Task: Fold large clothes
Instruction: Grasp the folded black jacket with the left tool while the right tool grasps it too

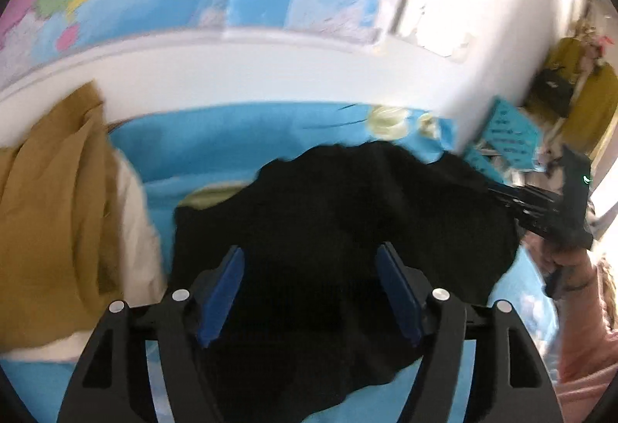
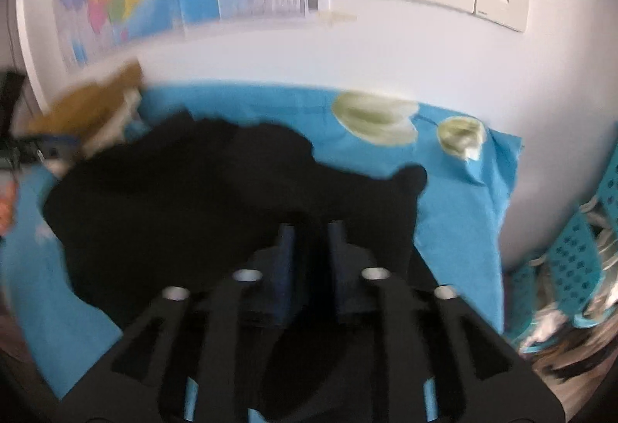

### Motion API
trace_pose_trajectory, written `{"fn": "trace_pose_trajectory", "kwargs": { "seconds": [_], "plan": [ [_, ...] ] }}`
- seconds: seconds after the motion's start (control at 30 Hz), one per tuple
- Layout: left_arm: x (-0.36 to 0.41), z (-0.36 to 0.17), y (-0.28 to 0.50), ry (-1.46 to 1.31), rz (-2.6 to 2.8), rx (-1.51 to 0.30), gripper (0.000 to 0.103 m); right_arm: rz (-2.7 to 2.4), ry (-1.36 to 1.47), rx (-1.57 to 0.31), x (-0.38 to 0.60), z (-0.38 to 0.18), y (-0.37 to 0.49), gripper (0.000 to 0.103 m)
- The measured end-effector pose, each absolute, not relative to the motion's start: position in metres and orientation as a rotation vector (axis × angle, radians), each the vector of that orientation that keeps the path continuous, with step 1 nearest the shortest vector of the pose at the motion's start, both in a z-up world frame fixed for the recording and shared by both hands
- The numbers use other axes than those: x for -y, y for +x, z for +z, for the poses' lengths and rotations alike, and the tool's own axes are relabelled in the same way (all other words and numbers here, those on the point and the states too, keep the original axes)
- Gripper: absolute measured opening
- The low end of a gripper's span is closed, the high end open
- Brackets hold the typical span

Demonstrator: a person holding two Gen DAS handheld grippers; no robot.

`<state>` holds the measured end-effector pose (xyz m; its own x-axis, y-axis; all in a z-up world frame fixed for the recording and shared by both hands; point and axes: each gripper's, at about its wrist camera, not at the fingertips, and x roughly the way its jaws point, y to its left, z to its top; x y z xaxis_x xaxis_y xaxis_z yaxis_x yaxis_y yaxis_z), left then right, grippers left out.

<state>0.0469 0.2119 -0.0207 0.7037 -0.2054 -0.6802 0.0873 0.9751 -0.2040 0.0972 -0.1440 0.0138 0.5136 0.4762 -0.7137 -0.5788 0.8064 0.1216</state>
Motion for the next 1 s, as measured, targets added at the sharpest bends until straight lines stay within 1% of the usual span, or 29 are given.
{"fn": "trace_pose_trajectory", "kwargs": {
  "seconds": [0.03, 0.07, 0.17, 0.27, 0.3, 0.33, 0.37, 0.4, 0.43, 0.47, 0.53, 0.6, 0.63, 0.67, 0.7, 0.73, 0.77, 0.8, 0.83, 0.87, 0.9, 0.97, 1.0],
  "plan": [
    [-0.207, -0.017, 0.050, -0.132, -0.160, -0.768, 0.072, 0.655, -0.120, -0.803, 0.142, 0.020, 0.100, 0.058],
    [-0.202, -0.015, 0.054, -0.107, -0.161, -0.766, 0.073, 0.668, -0.118, -0.794, 0.139, 0.023, 0.104, 0.059],
    [-0.184, -0.019, 0.077, -0.050, -0.192, -0.803, 0.074, 0.732, -0.103, -0.838, 0.116, 0.021, 0.120, 0.057],
    [-0.169, -0.033, 0.105, -0.015, -0.213, -0.864, 0.074, 0.764, -0.138, -0.940, 0.089, -0.001, 0.140, 0.056],
    [-0.164, -0.039, 0.113, 0.000, -0.217, -0.883, 0.074, 0.744, -0.183, -0.959, 0.079, -0.012, 0.146, 0.047],
    [-0.160, -0.044, 0.120, 0.017, -0.215, -0.896, 0.068, 0.737, -0.207, -0.975, 0.074, -0.018, 0.149, 0.027],
    [-0.155, -0.051, 0.128, 0.046, -0.189, -0.912, 0.046, 0.741, -0.211, -0.987, 0.071, -0.022, 0.153, 0.019],
    [-0.154, -0.058, 0.135, 0.053, -0.169, -0.941, 0.035, 0.722, -0.194, -0.962, 0.073, -0.019, 0.155, 0.011],
    [-0.155, -0.061, 0.140, 0.042, -0.170, -0.960, 0.018, 0.717, -0.177, -0.929, 0.076, -0.011, 0.154, 0.009],
    [-0.156, -0.058, 0.142, 0.024, -0.169, -0.951, 0.014, 0.712, -0.158, -0.893, 0.080, -0.002, 0.152, 0.008],
    [-0.153, -0.042, 0.137, 0.050, -0.143, -0.861, 0.013, 0.692, -0.134, -0.764, 0.087, 0.025, 0.142, 0.008],
    [-0.151, -0.027, 0.135, 0.050, -0.124, -0.790, 0.016, 0.647, -0.162, -0.672, 0.084, 0.036, 0.134, 0.009],
    [-0.152, -0.024, 0.136, 0.043, -0.112, -0.778, 0.025, 0.620, -0.185, -0.673, 0.080, 0.031, 0.136, 0.017],
    [-0.154, -0.027, 0.140, 0.042, -0.088, -0.789, 0.040, 0.614, -0.214, -0.716, 0.075, 0.020, 0.142, 0.022],
    [-0.156, -0.034, 0.147, 0.058, -0.059, -0.820, 0.049, 0.603, -0.244, -0.821, 0.069, -0.003, 0.155, 0.030],
    [-0.157, -0.041, 0.153, 0.068, -0.041, -0.851, 0.056, 0.593, -0.247, -0.889, 0.068, -0.018, 0.162, 0.032],
    [-0.161, -0.055, 0.161, 0.054, -0.038, -0.915, 0.056, 0.596, -0.244, -0.939, 0.068, -0.029, 0.165, 0.033],
    [-0.165, -0.069, 0.167, 0.036, -0.047, -0.983, 0.056, 0.607, -0.229, -0.964, 0.071, -0.036, 0.165, 0.036],
    [-0.167, -0.075, 0.168, 0.023, -0.045, -1.005, 0.058, 0.607, -0.215, -0.955, 0.074, -0.035, 0.163, 0.043],
    [-0.171, -0.077, 0.164, 0.011, -0.045, -0.993, 0.064, 0.605, -0.196, -0.939, 0.079, -0.030, 0.160, 0.048],
    [-0.172, -0.074, 0.159, 0.012, -0.041, -0.977, 0.066, 0.610, -0.166, -0.917, 0.086, -0.023, 0.157, 0.055],
    [-0.180, -0.063, 0.147, -0.012, -0.038, -0.929, 0.073, 0.629, -0.108, -0.883, 0.100, -0.008, 0.150, 0.056],
    [-0.185, -0.055, 0.140, -0.031, -0.042, -0.895, 0.073, 0.643, -0.093, -0.869, 0.105, -0.001, 0.145, 0.056]
  ]
}}
